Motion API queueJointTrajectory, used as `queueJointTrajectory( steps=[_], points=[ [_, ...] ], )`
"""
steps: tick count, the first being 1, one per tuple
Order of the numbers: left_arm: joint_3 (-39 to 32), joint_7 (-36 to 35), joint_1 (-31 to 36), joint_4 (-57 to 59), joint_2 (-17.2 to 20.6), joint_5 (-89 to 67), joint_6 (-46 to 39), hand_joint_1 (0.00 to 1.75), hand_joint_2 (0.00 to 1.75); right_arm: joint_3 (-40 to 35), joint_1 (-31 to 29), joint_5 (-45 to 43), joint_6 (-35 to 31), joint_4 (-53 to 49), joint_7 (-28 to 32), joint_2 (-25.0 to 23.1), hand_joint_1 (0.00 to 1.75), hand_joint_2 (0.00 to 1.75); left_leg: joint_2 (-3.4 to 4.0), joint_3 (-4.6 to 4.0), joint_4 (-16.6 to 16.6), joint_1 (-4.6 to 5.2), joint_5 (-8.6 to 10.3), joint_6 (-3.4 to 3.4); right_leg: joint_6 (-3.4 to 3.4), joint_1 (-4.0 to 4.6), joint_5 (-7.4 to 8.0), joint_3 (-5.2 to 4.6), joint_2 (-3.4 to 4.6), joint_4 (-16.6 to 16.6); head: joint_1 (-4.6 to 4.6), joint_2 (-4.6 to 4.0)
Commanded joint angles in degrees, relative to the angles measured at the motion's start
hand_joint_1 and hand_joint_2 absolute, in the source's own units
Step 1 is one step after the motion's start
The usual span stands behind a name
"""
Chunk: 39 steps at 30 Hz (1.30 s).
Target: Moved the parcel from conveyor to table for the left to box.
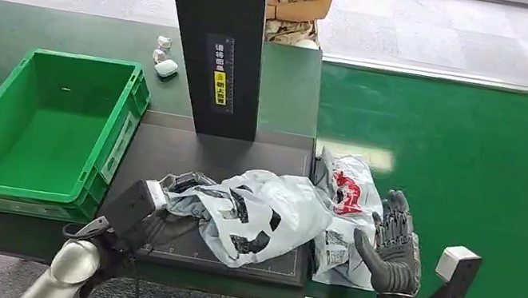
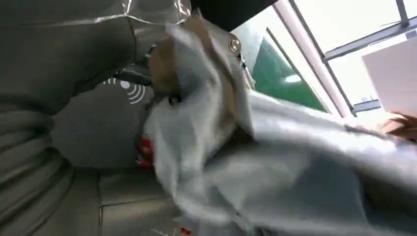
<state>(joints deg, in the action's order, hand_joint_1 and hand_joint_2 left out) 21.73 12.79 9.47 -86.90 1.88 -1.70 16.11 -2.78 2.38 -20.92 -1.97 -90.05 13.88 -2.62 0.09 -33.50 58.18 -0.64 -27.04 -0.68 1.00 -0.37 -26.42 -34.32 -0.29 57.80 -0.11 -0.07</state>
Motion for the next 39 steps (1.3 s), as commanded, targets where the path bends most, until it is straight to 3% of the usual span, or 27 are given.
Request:
queueJointTrajectory(
  steps=[1, 9, 17, 23, 27, 29, 39],
  points=[
    [0.5, 0.0, 1.5, 3.3, 0.4, -0.1, -1.6, 1.75, 1.75, 2.3, 0.7, 0.2, 0.1, 0.5, -0.5, -1.0, 0.00, 1.75, -0.06, 0.08, -0.1, 0.02, 0.01, 0.01, -0.02, -0.02, -0.01, 0.10, -0.05, -0.1, 0.00, 0.00],
    [-5.7, 3.7, -2.6, -7.3, -0.8, -2.3, -11.1, 1.75, 1.75, 4.1, 4.1, 0.3, -0.2, -3.1, -0.6, -1.8, 0.00, 1.75, 0.00, 0.12, 0.0, -0.02, -0.05, 0.01, -0.02, 0.02, -0.04, 0.14, 0.02, -0.1, 0.02, 0.00],
    [-19.5, 13.0, -10.9, -26.7, -3.7, 4.1, -27.0, 1.75, 1.75, 6.1, 8.3, 1.4, 0.4, -6.4, -0.3, -3.8, 0.00, 1.75, 0.10, 0.15, 0.0, -0.03, -0.12, 0.00, -0.02, 0.03, -0.09, 0.13, 0.12, 0.0, 0.00, 0.00],
    [-30.0, 17.1, -12.3, -31.8, -5.7, 9.4, -34.4, 1.75, 1.75, 6.2, 7.4, 1.6, 1.0, -6.0, -0.2, -4.4, 0.00, 1.75, 0.18, 0.16, -0.1, -0.03, -0.11, 0.01, -0.03, 0.02, -0.09, 0.14, 0.20, -0.1, 0.02, 0.00],
    [-34.3, 18.8, -10.7, -30.0, -4.9, 5.9, -41.9, 1.75, 1.75, 5.9, 7.2, 1.8, 1.4, -6.0, -0.6, -4.4, 0.00, 1.75, 0.11, 0.10, -0.1, -0.01, -0.06, 0.01, -0.03, 0.00, -0.08, 0.10, 0.12, -0.1, 0.02, 0.00],
    [-37.0, 15.5, -8.6, -25.9, -3.5, 1.9, -45.9, 1.75, 1.75, 5.7, 7.2, 2.0, 1.7, -6.4, -0.9, -4.8, 0.00, 1.75, 0.13, 0.17, -0.1, 0.00, -0.05, 0.00, -0.02, 0.00, -0.08, 0.16, 0.13, -0.1, 0.00, 0.00],
    [-40.0, -0.5, 2.5, -2.1, 0.2, -14.0, -43.4, 1.75, 1.75, 6.0, 7.2, 3.2, 1.8, -8.6, -2.6, -6.0, 0.00, 1.75, -0.09, 0.25, -0.2, 0.03, 0.04, -0.02, -0.01, -0.03, -0.07, 0.26, -0.09, -0.1, 0.02, 0.00]
  ],
)
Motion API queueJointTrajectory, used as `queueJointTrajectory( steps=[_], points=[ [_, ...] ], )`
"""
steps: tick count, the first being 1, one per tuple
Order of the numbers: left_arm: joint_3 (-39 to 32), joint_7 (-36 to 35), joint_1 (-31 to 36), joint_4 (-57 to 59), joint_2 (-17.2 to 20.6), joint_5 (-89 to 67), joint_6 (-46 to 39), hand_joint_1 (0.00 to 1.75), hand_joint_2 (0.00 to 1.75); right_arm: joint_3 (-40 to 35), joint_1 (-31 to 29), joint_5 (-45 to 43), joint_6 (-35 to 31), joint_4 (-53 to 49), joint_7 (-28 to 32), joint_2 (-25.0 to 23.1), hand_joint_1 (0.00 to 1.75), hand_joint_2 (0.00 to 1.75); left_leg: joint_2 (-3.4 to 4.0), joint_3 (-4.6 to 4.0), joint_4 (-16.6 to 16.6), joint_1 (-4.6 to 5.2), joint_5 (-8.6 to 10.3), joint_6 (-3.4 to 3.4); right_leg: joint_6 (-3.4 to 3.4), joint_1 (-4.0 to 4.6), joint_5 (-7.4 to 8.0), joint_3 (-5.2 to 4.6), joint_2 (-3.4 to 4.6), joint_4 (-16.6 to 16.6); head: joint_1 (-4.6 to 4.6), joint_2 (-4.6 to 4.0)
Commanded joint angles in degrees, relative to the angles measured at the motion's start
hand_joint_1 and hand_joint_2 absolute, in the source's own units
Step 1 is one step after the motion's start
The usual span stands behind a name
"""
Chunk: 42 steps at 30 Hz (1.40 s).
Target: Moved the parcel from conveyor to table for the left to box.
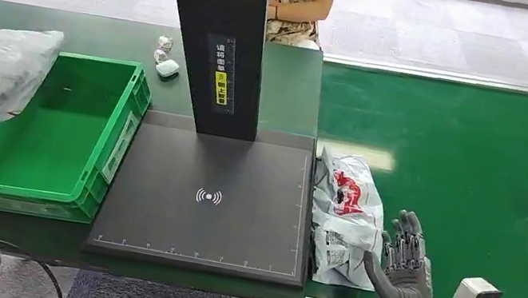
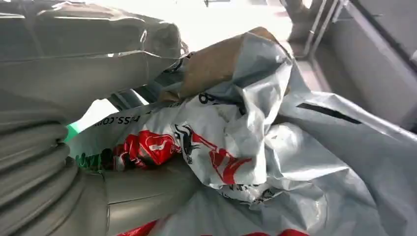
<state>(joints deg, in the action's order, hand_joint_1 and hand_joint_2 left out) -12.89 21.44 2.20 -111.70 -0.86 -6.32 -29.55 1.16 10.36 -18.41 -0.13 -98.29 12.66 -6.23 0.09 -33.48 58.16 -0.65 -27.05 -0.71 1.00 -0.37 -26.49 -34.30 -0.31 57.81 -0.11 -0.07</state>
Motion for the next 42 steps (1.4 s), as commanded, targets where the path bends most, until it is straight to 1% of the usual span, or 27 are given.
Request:
queueJointTrajectory(
  steps=[1, 2, 5, 12, 13, 14, 19, 20, 22, 23, 24, 25, 26, 27, 28, 29, 31, 32, 34, 35, 36, 37, 38, 39, 40, 41, 42],
  points=[
    [-5.1, -10.1, 10.0, 24.1, 3.3, -10.4, 3.1, 1.75, 1.75, 2.1, -0.7, 0.8, -0.1, -0.4, -1.5, -2.4, 0.00, 1.75, -0.13, 0.19, -0.2, 0.06, 0.07, 0.01, 0.00, -0.06, 0.00, 0.19, -0.11, -0.1, 0.00, 0.00],
    [-4.5, -13.1, 11.9, 28.1, 4.3, -13.1, 5.2, 1.75, 1.75, 2.3, -0.8, 1.0, -0.2, -0.4, -1.7, -2.4, 0.00, 1.75, -0.11, 0.26, -0.2, 0.05, 0.09, 0.01, 0.00, -0.05, 0.03, 0.25, -0.09, -0.1, 0.02, 0.00],
    [-3.1, -14.6, 15.4, 34.7, 5.5, -14.6, 8.3, 1.75, 1.75, 2.6, -1.4, 1.0, -0.5, 0.4, -2.0, -1.7, 0.00, 1.75, -0.22, 0.27, -0.2, 0.04, 0.12, 0.01, 0.02, -0.04, 0.03, 0.31, -0.19, -0.1, 0.00, 0.00],
    [-0.7, -16.0, 16.9, 39.1, 5.9, -17.6, 9.7, 1.75, 1.75, 2.1, -1.3, 0.9, -0.5, 1.3, -2.1, -1.0, 0.00, 1.75, -0.10, 0.22, -0.1, 0.03, 0.07, 0.02, 0.01, -0.03, 0.03, 0.24, -0.08, -0.1, 0.00, 0.00],
    [-0.4, -16.2, 17.4, 39.9, 6.1, -17.9, 9.9, 0.12, 1.75, 2.0, -1.4, 0.8, -0.5, 1.5, -2.1, -0.9, 0.00, 1.75, -0.10, 0.17, -0.1, 0.04, 0.06, 0.02, 0.01, -0.03, 0.03, 0.18, -0.08, -0.1, 0.00, 0.00],
    [0.2, -16.8, 18.2, 40.9, 6.6, -18.6, 9.8, 0.00, 1.75, 1.8, -1.7, 0.8, -0.6, 1.9, -2.1, -0.7, 0.00, 1.75, -0.15, 0.28, -0.2, 0.02, 0.07, 0.03, 0.00, -0.02, 0.03, 0.32, -0.12, -0.2, 0.02, 0.00],
    [0.1, -15.1, 17.9, 36.4, 6.7, -16.8, 8.6, 0.00, 1.75, 2.1, -1.9, 0.3, -1.0, 2.1, -1.8, -0.4, 0.00, 1.75, -0.02, 0.09, 0.0, 0.00, 0.04, 0.01, 0.02, 0.01, 0.05, 0.10, 0.00, -0.1, 0.02, 0.00],
    [-0.5, -12.1, 16.8, 32.3, 5.8, -15.4, 6.0, 0.00, 0.00, 2.3, -1.5, 0.3, -1.2, 1.7, -1.7, -0.6, 0.00, 1.75, -0.05, 0.20, -0.1, 0.01, 0.07, 0.02, 0.00, 0.00, 0.06, 0.22, -0.02, -0.1, 0.00, 0.00],
    [-0.7, -10.1, 13.8, 24.8, 4.9, -14.7, 2.6, 0.00, 0.00, 2.6, -0.6, 0.3, -1.4, 0.8, -1.8, -0.9, 0.00, 1.75, 0.03, 0.06, 0.0, -0.03, 0.02, 0.02, 0.01, 0.03, 0.04, 0.07, 0.05, -0.1, 0.00, 0.00],
    [-1.0, -5.4, 11.3, 19.0, 3.7, -11.3, -0.7, 0.00, 0.00, 2.7, 0.0, 0.4, -1.7, 0.5, -1.8, -1.0, 0.00, 1.75, 0.00, 0.18, -0.1, -0.04, 0.00, 0.04, -0.01, 0.04, 0.03, 0.21, 0.03, -0.1, 0.02, 0.00],
    [-0.7, -3.2, 8.6, 14.7, 3.3, -10.1, -2.2, 0.00, 0.00, 2.7, 0.7, 0.5, -1.9, 0.1, -1.5, -1.1, 0.00, 1.75, 0.06, 0.06, 0.0, -0.05, -0.03, 0.03, 0.00, 0.05, 0.03, 0.08, 0.09, -0.1, 0.00, 0.00],
    [-0.5, -3.6, 6.9, 12.2, 3.1, -9.9, -2.5, 0.00, 0.00, 2.8, 1.1, 0.5, -1.8, -0.1, -1.2, -1.2, 0.00, 1.75, 0.04, 0.01, 0.0, -0.04, 0.00, 0.02, 0.01, 0.04, 0.04, 0.03, 0.06, 0.0, 0.02, 0.00],
    [-0.2, 2.9, 3.7, 6.5, 2.0, -6.0, -5.8, 0.00, 0.00, 3.0, 1.6, 0.5, -1.7, -0.3, -1.0, -1.5, 0.00, 1.75, 0.14, 0.20, -0.1, -0.05, -0.08, 0.05, -0.02, 0.04, 0.00, 0.20, 0.17, -0.1, 0.00, 0.00],
    [0.2, 6.0, 0.5, 2.2, 1.1, -4.5, -7.6, 0.00, 0.00, 3.1, 1.8, 0.5, -1.5, -0.4, -0.8, -1.7, 0.00, 1.75, 0.12, 0.20, -0.1, 0.00, -0.08, 0.05, -0.02, 0.00, -0.02, 0.20, 0.15, -0.1, 0.02, 0.00],
    [0.5, 12.8, -2.2, -3.0, -0.5, -1.7, -10.4, 0.00, 0.00, 3.0, 1.9, 0.6, -1.4, -0.3, -0.7, -1.8, 0.00, 1.75, 0.19, 0.12, 0.0, 0.01, -0.09, 0.03, -0.01, -0.01, 0.01, 0.09, 0.21, -0.1, -0.02, 0.00],
    [0.3, 18.6, -6.5, -11.5, -3.9, 1.3, -10.4, 0.00, 1.75, 2.7, 1.4, 0.6, -1.2, 0.4, -0.7, -1.6, 0.00, 1.75, 0.27, 0.08, 0.0, -0.02, -0.11, 0.04, -0.01, 0.02, 0.02, 0.05, 0.30, -0.1, 0.02, 0.00],
    [0.7, 18.6, -8.3, -13.5, -4.7, 0.8, -10.4, 0.00, 1.75, 2.6, 1.1, 0.7, -1.3, 0.6, -0.7, -1.7, 0.00, 1.75, 0.40, 0.11, 0.0, 0.00, -0.21, 0.06, -0.06, 0.01, -0.03, 0.05, 0.44, -0.1, 0.00, 0.00],
    [0.0, 18.6, -8.7, -22.6, -8.0, -3.9, -10.4, 0.00, 1.75, 1.6, -0.2, 0.4, -0.9, 2.2, -0.5, -1.0, 0.00, 1.75, 0.36, 0.05, 0.0, 0.00, -0.19, 0.06, -0.05, 0.00, -0.03, 0.03, 0.40, -0.1, -0.02, 0.00],
    [-0.1, 18.6, -9.0, -23.8, -8.6, -4.7, -10.4, 0.00, 1.75, 1.4, -0.5, 0.4, -0.9, 2.5, -0.5, -0.9, 0.00, 1.75, 0.31, -0.01, 0.1, -0.05, -0.26, 0.15, -0.09, 0.06, -0.07, 0.01, 0.35, -0.1, 0.02, 0.00],
    [2.4, 18.6, -11.5, -26.7, -11.8, -7.9, -9.3, 0.00, 1.75, 1.2, -1.4, -0.1, -1.5, 3.4, -0.1, -1.0, 0.00, 1.75, 0.30, -0.04, 0.1, -0.05, -0.24, 0.15, -0.06, 0.06, -0.08, -0.03, 0.33, -0.1, 0.00, 0.00],
    [3.0, 18.6, -12.5, -26.8, -10.6, -7.4, -10.4, 0.00, 1.75, 1.1, -1.4, -0.1, -1.5, 3.3, -0.1, -0.9, 0.00, 1.75, 0.33, 0.07, 0.1, -0.03, -0.27, 0.18, -0.09, 0.05, -0.11, 0.09, 0.35, -0.1, 0.02, 0.00],
    [5.2, 18.6, -14.5, -27.8, -12.2, -9.6, -10.4, 0.00, 1.75, 0.0, -0.8, -1.1, -3.3, 2.5, 0.0, 0.0, 0.00, 1.75, 0.41, 0.10, 0.0, 0.00, -0.29, 0.20, -0.10, 0.02, -0.10, 0.10, 0.42, -0.1, -0.02, 0.00],
    [2.1, 18.6, -15.9, -26.3, -10.6, -8.4, -10.2, 0.00, 1.75, 0.5, -0.4, -1.0, -3.3, 2.1, 0.3, -0.3, 0.00, 1.75, 0.46, 0.21, 0.0, 0.00, -0.32, 0.22, -0.12, 0.02, -0.10, 0.20, 0.47, -0.2, 0.02, 0.00],
    [7.0, 18.6, -15.3, -22.0, -12.4, -12.6, -10.4, 0.00, 1.75, 1.1, 0.7, -0.3, -3.3, 0.7, 0.6, -0.6, 0.00, 1.75, 0.39, 0.17, 0.0, 0.03, -0.29, 0.22, -0.11, -0.02, -0.10, 0.18, 0.38, -0.2, 0.00, 0.00],
    [7.0, 18.6, -15.3, -22.0, -12.4, -12.6, -10.4, 0.00, 1.75, 1.1, 0.7, -0.3, -3.3, 0.7, 0.6, -0.6, 0.00, 1.75, 0.25, 0.19, -0.1, 0.03, -0.26, 0.21, -0.09, -0.02, -0.12, 0.21, 0.25, -0.2, 0.00, 0.00],
    [8.7, 18.6, -14.1, -19.3, -11.8, -11.9, -10.4, 0.00, 1.75, 1.6, 0.9, -0.5, -2.9, 0.2, 0.4, -0.8, 0.00, 1.75, 0.21, 0.32, -0.1, 0.06, -0.28, 0.19, -0.10, -0.04, -0.14, 0.34, 0.23, -0.2, -0.02, 0.00],
    [11.2, 18.6, -15.7, -19.0, -10.3, -11.0, -10.4, 0.00, 1.75, 2.4, 1.2, -0.2, -2.7, -0.2, 0.4, -1.1, 0.00, 1.75, 0.15, 0.23, -0.1, 0.07, -0.28, 0.17, -0.10, -0.06, -0.15, 0.24, 0.16, -0.2, 0.02, 0.00]
  ],
)
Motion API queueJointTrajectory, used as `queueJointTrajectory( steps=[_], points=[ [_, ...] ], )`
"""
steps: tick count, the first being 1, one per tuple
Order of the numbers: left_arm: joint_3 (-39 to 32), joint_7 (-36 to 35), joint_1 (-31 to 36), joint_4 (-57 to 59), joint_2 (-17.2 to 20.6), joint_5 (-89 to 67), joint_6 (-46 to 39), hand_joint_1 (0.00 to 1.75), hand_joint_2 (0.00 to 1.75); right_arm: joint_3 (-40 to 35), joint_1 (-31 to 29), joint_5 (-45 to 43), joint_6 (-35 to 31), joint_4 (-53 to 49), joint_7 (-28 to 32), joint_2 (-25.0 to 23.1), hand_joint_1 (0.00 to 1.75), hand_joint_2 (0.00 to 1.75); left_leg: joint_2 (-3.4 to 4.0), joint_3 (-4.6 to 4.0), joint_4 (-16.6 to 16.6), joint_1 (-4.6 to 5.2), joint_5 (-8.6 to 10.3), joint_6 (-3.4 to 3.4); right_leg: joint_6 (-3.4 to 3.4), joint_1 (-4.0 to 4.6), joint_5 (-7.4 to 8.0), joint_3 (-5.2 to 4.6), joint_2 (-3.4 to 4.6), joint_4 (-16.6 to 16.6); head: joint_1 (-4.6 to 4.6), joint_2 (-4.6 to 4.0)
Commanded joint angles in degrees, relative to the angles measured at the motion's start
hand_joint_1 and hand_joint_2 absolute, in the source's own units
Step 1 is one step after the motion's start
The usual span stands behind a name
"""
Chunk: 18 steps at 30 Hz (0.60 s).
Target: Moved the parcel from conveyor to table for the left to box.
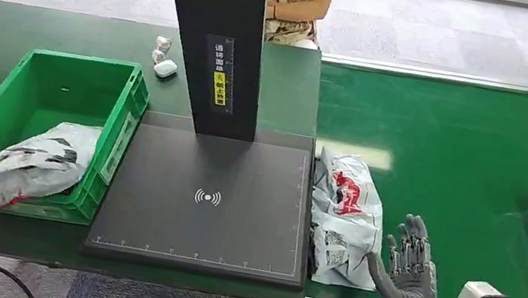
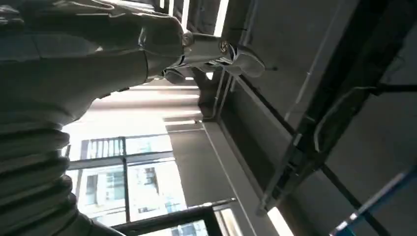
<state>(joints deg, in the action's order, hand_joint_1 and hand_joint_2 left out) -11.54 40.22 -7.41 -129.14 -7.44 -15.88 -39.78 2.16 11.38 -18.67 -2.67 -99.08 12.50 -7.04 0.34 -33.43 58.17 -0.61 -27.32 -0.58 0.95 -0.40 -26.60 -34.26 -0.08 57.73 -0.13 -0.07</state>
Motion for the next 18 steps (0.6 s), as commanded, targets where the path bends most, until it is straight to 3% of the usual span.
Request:
queueJointTrajectory(
  steps=[1, 2, 3, 4, 6, 8, 10, 13, 18],
  points=[
    [14.7, -0.2, -6.7, 0.0, -0.3, 1.0, -0.2, 0.00, 1.75, 2.1, 0.3, 0.3, 0.3, 0.4, 0.4, -0.5, 0.00, 1.75, -0.21, 0.09, -0.1, 0.01, 0.03, 0.02, -0.02, 0.00, -0.03, 0.17, -0.22, -0.1, 0.04, 0.00],
    [19.4, -0.2, -7.7, 2.7, 3.3, 3.5, 2.4, 0.00, 1.75, 2.7, 0.1, 0.3, 0.6, 0.5, 0.4, -0.6, 0.00, 1.75, -0.22, 0.07, -0.1, -0.01, 0.04, 0.00, -0.01, -0.01, -0.02, 0.13, -0.24, 0.0, 0.02, 0.00],
    [24.6, -7.1, -7.0, 4.0, 7.9, 7.0, 15.4, 0.00, 1.75, 3.6, 0.0, 0.4, 0.8, 0.7, 0.5, -0.7, 0.00, 1.75, -0.25, 0.19, -0.1, 0.01, 0.03, 0.02, -0.02, -0.02, -0.04, 0.26, -0.25, -0.1, 0.04, 0.00],
    [24.6, -7.2, -6.5, 4.7, 6.5, 6.1, 16.2, 0.00, 1.75, 4.1, -0.1, 0.3, 1.3, 0.9, 0.5, -0.7, 0.00, 1.75, -0.28, 0.17, -0.1, 0.00, 0.07, -0.01, 0.02, -0.02, -0.01, 0.22, -0.28, -0.1, 0.02, 0.00],
    [29.4, -15.4, -6.0, 6.7, 10.9, 6.1, 36.0, 0.00, 1.75, 3.8, -1.2, 0.2, 2.8, 2.6, 0.1, -0.2, 0.00, 1.75, -0.35, 0.28, -0.2, -0.01, 0.08, -0.01, 0.01, -0.02, -0.02, 0.32, -0.34, -0.1, -0.02, 0.00],
    [31.3, -23.2, -6.6, 11.5, 10.3, 4.8, 47.9, 0.00, 1.75, 2.1, -2.4, 5.4, 0.6, 4.2, 1.7, 0.6, 0.00, 1.75, -0.40, 0.33, -0.2, -0.02, 0.14, -0.02, 0.02, -0.02, -0.01, 0.38, -0.40, -0.2, 0.00, 0.00],
    [31.9, -23.2, -5.7, 17.2, 8.6, 5.1, 49.4, 0.00, 1.75, 0.3, -2.1, 8.4, -1.3, 3.3, 2.1, 0.0, 0.00, 1.75, -0.13, 0.32, -0.2, 0.01, 0.11, -0.01, 0.00, -0.04, 0.05, 0.33, -0.14, -0.1, 0.04, 0.00],
    [31.2, -30.3, -3.7, 26.0, 5.8, 7.0, 48.1, 0.00, 1.75, -3.3, 0.4, 13.8, -3.7, 0.2, 2.1, -0.3, 0.00, 1.75, -0.15, 0.33, -0.2, 0.05, 0.11, -0.03, 0.02, -0.05, 0.04, 0.34, -0.13, -0.1, 0.02, 0.00],
    [33.2, -33.6, -1.9, 32.1, 5.4, 7.3, 47.9, 0.00, 1.75, -8.2, 2.6, 21.3, -6.1, -2.0, 1.0, -0.2, 0.00, 1.75, -0.28, 0.41, -0.3, 0.04, 0.11, -0.05, 0.04, -0.03, 0.00, 0.42, -0.23, -0.2, 0.04, 0.00]
  ],
)
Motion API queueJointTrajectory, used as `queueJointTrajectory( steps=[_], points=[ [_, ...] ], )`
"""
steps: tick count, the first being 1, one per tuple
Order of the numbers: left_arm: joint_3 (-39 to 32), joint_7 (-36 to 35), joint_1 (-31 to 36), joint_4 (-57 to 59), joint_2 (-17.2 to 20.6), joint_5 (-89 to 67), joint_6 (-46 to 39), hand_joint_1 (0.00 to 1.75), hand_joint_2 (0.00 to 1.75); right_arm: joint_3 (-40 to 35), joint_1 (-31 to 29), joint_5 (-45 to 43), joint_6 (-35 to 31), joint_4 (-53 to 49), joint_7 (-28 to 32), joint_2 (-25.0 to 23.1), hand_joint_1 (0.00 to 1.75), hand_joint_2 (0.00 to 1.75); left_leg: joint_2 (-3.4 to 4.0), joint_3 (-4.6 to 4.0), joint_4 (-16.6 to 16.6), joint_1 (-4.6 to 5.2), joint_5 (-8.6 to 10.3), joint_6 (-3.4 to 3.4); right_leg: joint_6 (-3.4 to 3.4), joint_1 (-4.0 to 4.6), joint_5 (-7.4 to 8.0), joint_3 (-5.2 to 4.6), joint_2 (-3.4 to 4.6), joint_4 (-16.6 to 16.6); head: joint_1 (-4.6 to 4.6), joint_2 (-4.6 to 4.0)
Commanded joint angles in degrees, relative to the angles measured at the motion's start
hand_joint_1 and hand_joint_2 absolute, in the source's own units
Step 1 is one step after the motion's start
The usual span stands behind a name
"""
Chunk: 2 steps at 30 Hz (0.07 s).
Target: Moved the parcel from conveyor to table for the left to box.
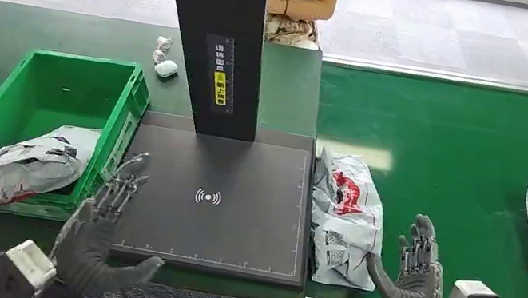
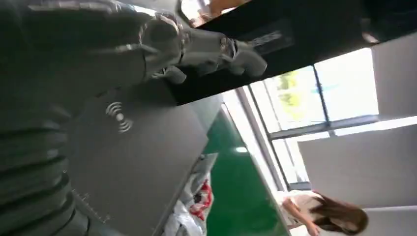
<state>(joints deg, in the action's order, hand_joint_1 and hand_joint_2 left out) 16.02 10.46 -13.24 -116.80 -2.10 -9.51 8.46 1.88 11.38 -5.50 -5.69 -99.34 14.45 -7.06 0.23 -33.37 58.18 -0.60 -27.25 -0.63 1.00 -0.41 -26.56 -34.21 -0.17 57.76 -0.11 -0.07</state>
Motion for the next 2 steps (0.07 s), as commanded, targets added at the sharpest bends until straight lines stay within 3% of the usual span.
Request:
queueJointTrajectory(
  steps=[1, 2],
  points=[
    [5.6, -3.8, 3.9, 19.8, 0.1, 0.9, -0.4, 0.00, 1.75, -7.9, 2.6, 8.2, -3.1, -1.7, -1.0, -0.1, 0.00, 1.75, -0.12, 0.22, -0.2, 0.01, 0.02, 0.01, -0.01, -0.02, -0.03, 0.24, -0.11, -0.1, 0.02, 0.00],
    [6.0, -4.4, 4.0, 19.8, 0.0, 0.8, -0.6, 0.00, 1.75, -8.3, 2.8, 9.4, -3.5, -1.8, -1.2, -0.1, 0.00, 1.75, -0.08, 0.14, -0.1, 0.03, 0.02, 0.01, -0.01, -0.04, -0.03, 0.15, -0.08, -0.1, 0.00, 0.00]
  ],
)
